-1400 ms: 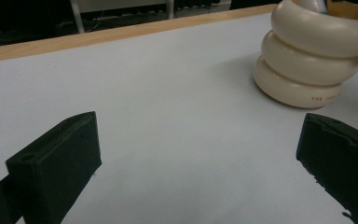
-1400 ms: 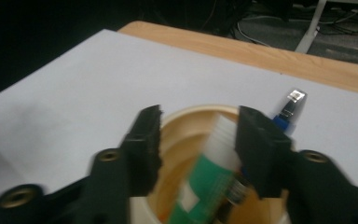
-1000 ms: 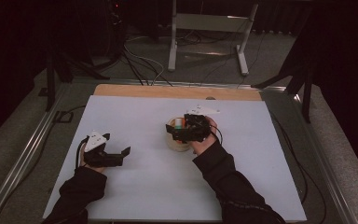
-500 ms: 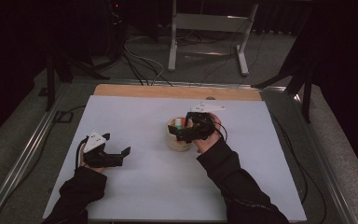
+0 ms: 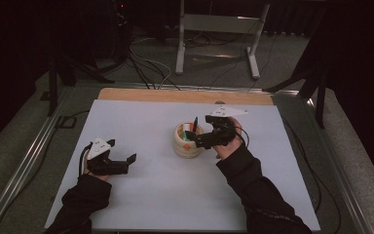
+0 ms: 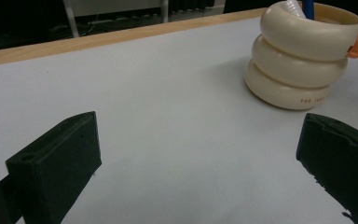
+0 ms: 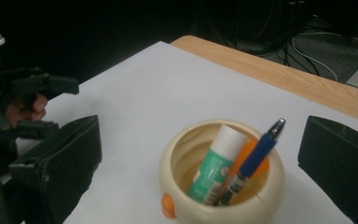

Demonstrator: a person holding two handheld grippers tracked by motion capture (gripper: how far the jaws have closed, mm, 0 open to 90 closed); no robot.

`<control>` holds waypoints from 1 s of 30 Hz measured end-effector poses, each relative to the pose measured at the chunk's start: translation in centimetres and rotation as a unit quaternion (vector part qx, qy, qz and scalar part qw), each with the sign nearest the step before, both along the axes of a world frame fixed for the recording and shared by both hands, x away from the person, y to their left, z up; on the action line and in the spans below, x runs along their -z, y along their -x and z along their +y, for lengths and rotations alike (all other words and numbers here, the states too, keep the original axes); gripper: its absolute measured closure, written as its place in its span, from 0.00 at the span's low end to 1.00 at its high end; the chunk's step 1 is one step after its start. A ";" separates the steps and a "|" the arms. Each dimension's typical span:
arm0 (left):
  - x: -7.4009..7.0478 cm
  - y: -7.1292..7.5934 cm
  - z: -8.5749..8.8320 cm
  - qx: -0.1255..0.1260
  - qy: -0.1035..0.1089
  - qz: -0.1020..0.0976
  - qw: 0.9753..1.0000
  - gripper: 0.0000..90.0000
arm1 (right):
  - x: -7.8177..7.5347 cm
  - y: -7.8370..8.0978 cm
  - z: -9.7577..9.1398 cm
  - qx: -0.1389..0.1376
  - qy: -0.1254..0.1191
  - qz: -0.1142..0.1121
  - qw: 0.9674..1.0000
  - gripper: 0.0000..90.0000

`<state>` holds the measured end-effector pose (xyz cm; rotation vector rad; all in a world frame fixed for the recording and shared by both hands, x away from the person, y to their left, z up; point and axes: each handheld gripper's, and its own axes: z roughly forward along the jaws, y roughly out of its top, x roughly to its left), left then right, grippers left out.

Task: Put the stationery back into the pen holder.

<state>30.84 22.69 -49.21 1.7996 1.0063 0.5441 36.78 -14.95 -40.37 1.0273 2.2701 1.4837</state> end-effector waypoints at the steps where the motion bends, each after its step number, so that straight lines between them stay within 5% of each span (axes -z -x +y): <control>1: 0.0 0.0 0.0 0.000 0.000 0.000 1.000 0.00 | 0.0 0.1 -0.3 0.000 0.000 -0.001 1.000 0.00; 18: -0.1 0.2 0.1 0.000 0.002 0.000 1.000 0.00 | 1.9 1.9 -5.5 -0.001 -0.038 -0.005 0.999 0.00; 30: -0.1 0.3 0.1 0.003 0.003 0.000 1.000 0.00 | 4.0 2.9 -7.6 0.017 -0.016 -0.009 1.000 0.00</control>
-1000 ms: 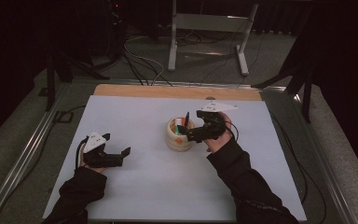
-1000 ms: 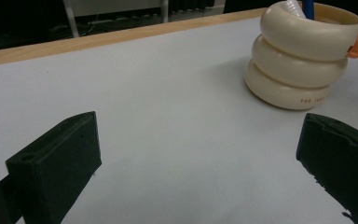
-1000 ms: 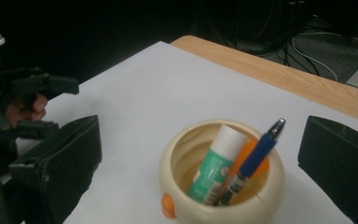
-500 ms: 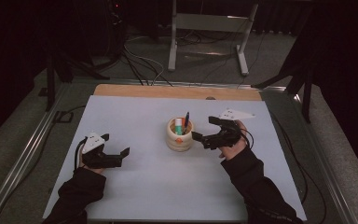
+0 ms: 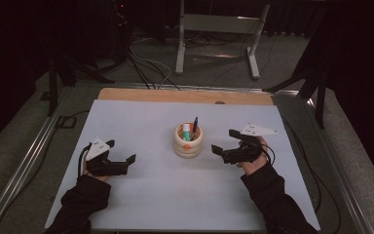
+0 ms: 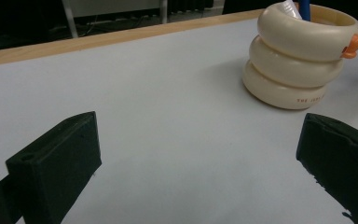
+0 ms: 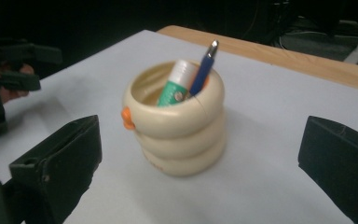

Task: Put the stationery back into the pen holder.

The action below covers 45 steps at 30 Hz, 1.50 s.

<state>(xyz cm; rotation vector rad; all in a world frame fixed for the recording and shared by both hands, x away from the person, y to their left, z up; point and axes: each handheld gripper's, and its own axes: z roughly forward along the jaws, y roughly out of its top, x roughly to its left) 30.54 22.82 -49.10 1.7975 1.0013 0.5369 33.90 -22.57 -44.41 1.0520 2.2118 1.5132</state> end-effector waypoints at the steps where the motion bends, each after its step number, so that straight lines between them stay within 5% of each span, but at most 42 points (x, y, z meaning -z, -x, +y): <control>1: 0.0 0.0 0.0 -0.001 -0.001 0.000 1.000 0.00 | 0.2 0.1 -0.1 0.000 0.001 0.000 1.000 0.00; 12: 0.0 0.1 0.0 0.003 0.000 0.000 1.000 0.00 | 1.9 1.5 -2.0 0.018 0.012 -0.008 1.000 0.00; 29: 0.1 0.6 0.5 0.007 0.004 0.002 1.000 0.00 | 4.1 4.2 -5.8 0.043 0.017 0.008 0.999 0.00; 38: 0.2 0.7 0.4 0.015 0.006 0.005 1.000 0.00 | 4.8 5.1 -8.2 0.077 0.029 0.019 0.996 0.00; 45: 0.1 0.8 0.4 0.016 0.005 0.002 1.000 0.00 | 5.4 4.6 -9.5 0.091 0.003 0.044 0.995 0.00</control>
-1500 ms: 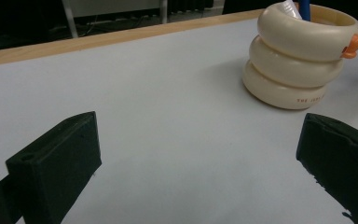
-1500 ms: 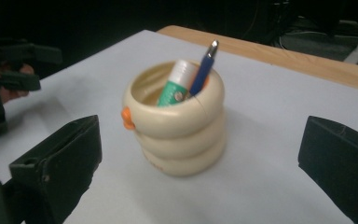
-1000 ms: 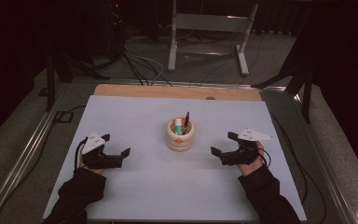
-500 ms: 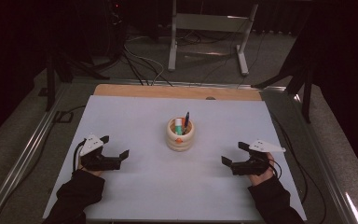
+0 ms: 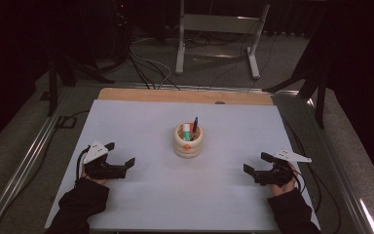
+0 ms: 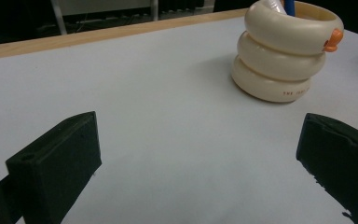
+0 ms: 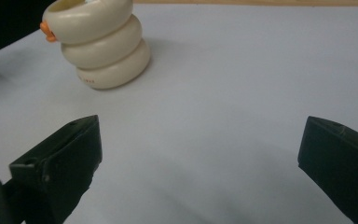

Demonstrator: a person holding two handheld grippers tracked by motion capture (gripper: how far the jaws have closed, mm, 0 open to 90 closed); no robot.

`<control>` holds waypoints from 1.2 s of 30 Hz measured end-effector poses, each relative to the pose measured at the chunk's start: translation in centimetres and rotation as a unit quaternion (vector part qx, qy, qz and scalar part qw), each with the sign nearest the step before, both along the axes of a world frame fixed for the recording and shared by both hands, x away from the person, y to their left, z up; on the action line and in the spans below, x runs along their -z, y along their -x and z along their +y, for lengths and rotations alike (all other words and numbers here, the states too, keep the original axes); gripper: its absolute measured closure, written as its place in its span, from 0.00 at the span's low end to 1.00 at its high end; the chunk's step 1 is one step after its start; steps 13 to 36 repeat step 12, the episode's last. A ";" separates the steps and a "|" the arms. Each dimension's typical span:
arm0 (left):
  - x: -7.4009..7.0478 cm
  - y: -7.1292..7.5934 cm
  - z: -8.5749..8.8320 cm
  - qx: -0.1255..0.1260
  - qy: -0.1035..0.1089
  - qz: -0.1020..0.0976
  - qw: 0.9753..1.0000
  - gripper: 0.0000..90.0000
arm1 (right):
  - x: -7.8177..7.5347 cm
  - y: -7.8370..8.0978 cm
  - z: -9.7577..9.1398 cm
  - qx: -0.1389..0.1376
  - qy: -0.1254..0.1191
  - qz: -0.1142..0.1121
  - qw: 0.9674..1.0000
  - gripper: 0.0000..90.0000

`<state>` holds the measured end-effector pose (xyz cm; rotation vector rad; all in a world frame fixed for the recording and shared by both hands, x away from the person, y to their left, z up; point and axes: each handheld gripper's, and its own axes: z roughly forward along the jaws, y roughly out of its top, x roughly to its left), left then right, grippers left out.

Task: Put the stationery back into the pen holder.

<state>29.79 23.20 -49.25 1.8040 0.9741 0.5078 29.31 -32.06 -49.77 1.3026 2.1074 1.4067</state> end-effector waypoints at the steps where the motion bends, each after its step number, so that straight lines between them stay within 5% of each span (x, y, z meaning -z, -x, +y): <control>1: 0.0 0.0 0.0 0.000 0.000 0.000 1.000 0.00 | 0.1 0.0 0.1 -0.003 0.003 0.000 1.000 0.00; 36: 0.0 -0.1 0.0 0.002 0.004 0.001 1.000 0.00 | 0.2 -0.1 0.4 -0.004 0.011 0.003 1.000 0.00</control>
